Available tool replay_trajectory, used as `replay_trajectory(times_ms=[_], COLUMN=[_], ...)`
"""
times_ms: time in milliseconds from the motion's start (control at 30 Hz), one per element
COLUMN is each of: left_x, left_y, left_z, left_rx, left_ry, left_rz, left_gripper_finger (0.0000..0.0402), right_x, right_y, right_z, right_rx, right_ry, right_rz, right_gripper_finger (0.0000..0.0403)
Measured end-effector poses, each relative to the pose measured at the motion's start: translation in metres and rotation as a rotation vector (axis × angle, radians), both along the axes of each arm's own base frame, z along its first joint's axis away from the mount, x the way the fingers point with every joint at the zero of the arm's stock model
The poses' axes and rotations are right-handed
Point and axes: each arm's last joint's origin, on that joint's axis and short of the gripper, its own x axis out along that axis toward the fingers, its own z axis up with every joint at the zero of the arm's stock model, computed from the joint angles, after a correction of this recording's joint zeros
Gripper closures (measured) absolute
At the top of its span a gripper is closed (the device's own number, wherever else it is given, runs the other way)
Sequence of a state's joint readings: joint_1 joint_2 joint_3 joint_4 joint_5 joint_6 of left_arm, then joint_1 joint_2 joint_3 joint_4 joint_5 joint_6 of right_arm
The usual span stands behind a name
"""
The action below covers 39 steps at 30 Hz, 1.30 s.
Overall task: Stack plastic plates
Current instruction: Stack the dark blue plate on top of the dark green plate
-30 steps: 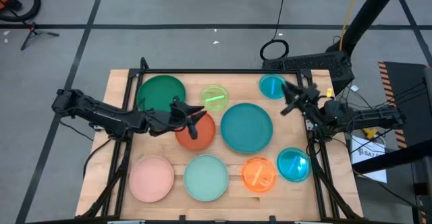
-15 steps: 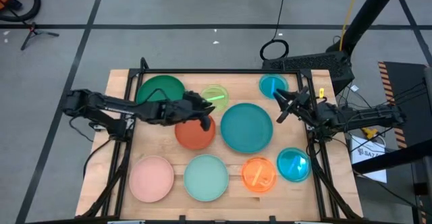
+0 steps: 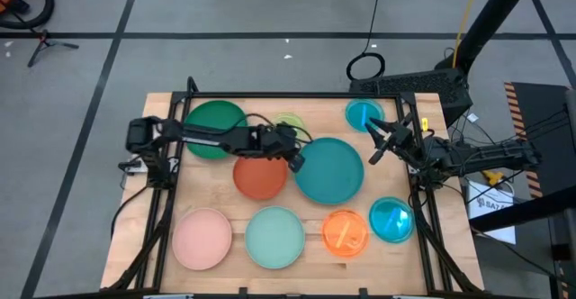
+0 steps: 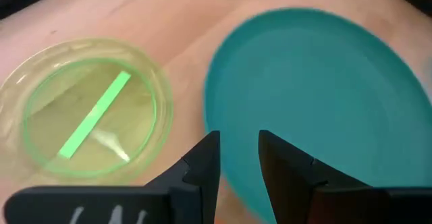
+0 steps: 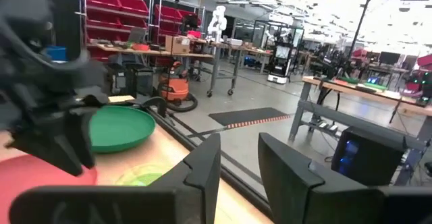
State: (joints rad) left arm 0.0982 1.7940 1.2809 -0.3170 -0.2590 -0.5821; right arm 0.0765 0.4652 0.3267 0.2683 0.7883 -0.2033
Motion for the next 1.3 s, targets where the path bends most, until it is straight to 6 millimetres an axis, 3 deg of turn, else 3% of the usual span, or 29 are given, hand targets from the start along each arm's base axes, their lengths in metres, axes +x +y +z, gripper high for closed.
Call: replay_trajectory(times_ms=[300, 633, 1000, 1300], left_x=[0.028, 0.030, 0.028, 0.033], left_y=[0.013, 0.015, 0.017, 0.017], left_z=[-0.018, -0.020, -0.022, -0.048], left_rx=[0.000, 0.023, 0.050, 0.016], left_ry=[0.054, 0.086, 0.109, 0.172], left_rz=[0.017, 0.022, 0.065, 0.076], left_gripper_finger=[0.0293, 0.0291, 0.0185, 0.0172], right_x=[0.000, 0.000, 0.000, 0.000], right_y=[0.000, 0.000, 0.000, 0.000], right_z=[-0.002, -0.003, -0.004, -0.004], right_rx=[-0.005, -0.016, -0.020, -0.023], right_ry=[0.023, 0.040, 0.056, 0.060], right_rz=[0.000, -0.001, -0.001, -0.004], right_gripper_finger=[0.0310, 0.0310, 0.0310, 0.0310])
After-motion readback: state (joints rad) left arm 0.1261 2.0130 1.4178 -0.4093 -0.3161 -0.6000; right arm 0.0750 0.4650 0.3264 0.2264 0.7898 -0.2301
